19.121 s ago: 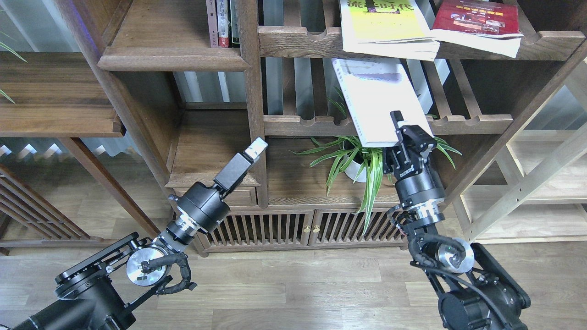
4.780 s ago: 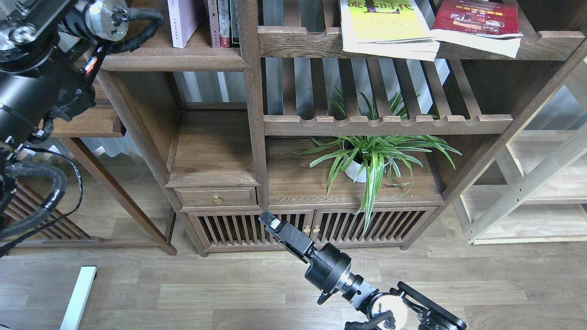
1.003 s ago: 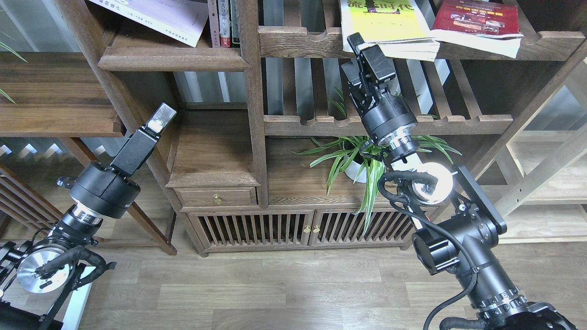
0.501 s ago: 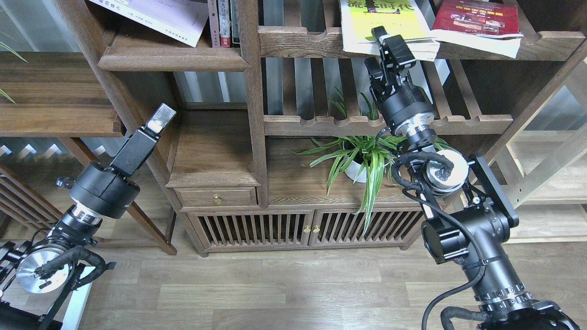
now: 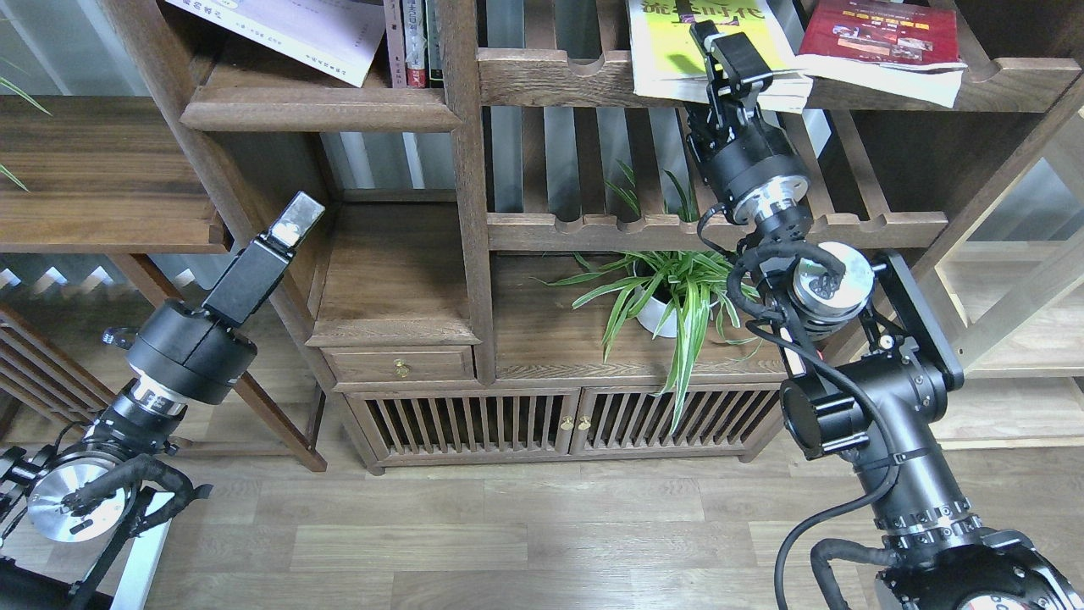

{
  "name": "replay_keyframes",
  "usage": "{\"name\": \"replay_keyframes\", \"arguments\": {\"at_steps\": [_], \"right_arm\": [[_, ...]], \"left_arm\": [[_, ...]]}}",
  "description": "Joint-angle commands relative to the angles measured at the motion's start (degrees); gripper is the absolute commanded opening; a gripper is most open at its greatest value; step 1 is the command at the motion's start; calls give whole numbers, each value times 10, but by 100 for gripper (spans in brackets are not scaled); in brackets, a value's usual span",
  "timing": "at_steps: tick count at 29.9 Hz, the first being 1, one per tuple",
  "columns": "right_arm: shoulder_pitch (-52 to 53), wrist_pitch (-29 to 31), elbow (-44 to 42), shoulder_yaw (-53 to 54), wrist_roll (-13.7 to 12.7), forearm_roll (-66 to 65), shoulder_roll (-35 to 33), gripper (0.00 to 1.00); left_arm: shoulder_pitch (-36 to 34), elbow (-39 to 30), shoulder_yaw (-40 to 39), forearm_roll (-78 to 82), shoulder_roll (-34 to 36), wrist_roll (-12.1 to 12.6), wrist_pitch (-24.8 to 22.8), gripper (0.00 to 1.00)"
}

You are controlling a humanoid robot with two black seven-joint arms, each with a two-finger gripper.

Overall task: Organize books on shelf
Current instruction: 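Raise the right gripper to the books on the top shelf, then grasp a white book on the top shelf and pull it down with right gripper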

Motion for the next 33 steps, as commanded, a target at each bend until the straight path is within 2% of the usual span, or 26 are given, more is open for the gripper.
{"name": "replay_keyframes", "arguments": {"at_steps": [1, 7, 20, 26, 33], "right_arm": [[5, -29, 0, 7, 0, 0, 0, 70], [21, -67, -1, 20, 0, -1, 0, 69], [21, -60, -1, 25, 2, 0, 0, 32], [20, -50, -1, 25, 3, -1, 0, 22], [14, -10, -1, 25, 9, 0, 0, 10]], "left_arm": [[0, 0, 0, 0, 1, 0, 0, 99], [1, 1, 0, 0, 1, 0, 0, 99], [4, 3, 0, 0, 1, -1, 0, 99], [5, 3, -1, 0, 1, -1, 0, 99], [6, 4, -3, 1, 1, 0, 0, 99]]}}
